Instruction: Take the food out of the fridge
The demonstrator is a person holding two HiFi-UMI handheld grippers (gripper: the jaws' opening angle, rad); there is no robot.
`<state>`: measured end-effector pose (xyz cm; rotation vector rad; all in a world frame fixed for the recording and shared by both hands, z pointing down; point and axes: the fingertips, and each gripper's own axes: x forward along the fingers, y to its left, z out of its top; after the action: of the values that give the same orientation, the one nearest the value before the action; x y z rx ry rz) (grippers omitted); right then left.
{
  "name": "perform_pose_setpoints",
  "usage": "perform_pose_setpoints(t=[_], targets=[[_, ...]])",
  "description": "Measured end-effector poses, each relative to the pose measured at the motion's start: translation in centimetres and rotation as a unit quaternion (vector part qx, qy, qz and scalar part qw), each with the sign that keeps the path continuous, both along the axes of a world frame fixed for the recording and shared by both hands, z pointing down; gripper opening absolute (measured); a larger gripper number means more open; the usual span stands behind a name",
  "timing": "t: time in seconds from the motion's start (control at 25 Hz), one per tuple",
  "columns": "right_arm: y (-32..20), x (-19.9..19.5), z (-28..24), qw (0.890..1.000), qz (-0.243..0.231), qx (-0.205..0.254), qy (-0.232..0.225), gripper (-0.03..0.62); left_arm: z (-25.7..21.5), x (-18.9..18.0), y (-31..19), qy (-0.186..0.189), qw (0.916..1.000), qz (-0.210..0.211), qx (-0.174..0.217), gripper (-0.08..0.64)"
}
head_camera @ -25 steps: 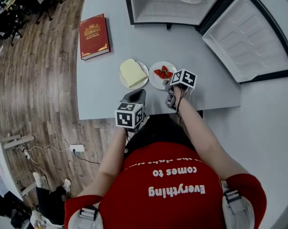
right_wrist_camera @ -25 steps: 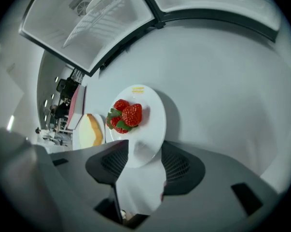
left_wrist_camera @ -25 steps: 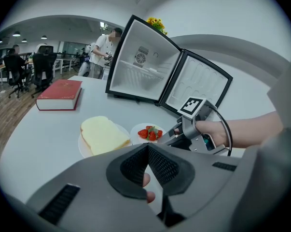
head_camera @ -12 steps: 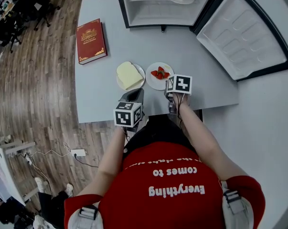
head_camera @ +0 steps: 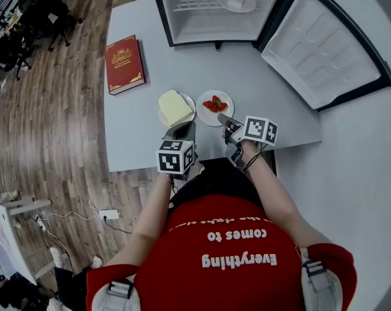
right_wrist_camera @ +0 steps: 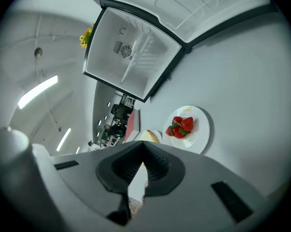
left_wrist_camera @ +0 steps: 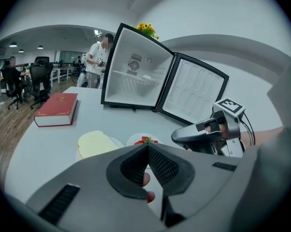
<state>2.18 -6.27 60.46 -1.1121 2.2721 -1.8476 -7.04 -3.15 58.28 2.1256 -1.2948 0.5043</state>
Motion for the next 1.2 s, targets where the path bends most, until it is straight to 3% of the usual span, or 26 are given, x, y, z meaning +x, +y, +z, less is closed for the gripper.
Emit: perform_pose_setpoints(t=[0.24, 0.68, 0.88, 1.2], targets=[[0.6, 0.2, -2.6, 0.998, 0.002, 0.02, -0.06, 0.012, -1.7, 1.2, -1.2, -0.003, 0.9997, 0.007, 0.022, 0.002], [-2.3, 4.8, -4.0, 0.998, 0.021, 0.023, -0.049, 0.012, -1.2, 4.4, -3.7, -0.027, 0.9989, 0.034, 0.017, 0.002], [-5.4, 7.0, -4.7, 0.997, 0.028, 0.03, -0.061, 0.012, -1.8, 5.2, -5.3, -0.029, 0.9992, 0.026, 0.014, 0.002], [-14.1, 7.4, -8.6, 0.991, 0.024, 0.073, -0.111, 0.012, -2.8, 4.8, -7.5, -0.031, 0.9995, 0.008, 0.01, 0.002]])
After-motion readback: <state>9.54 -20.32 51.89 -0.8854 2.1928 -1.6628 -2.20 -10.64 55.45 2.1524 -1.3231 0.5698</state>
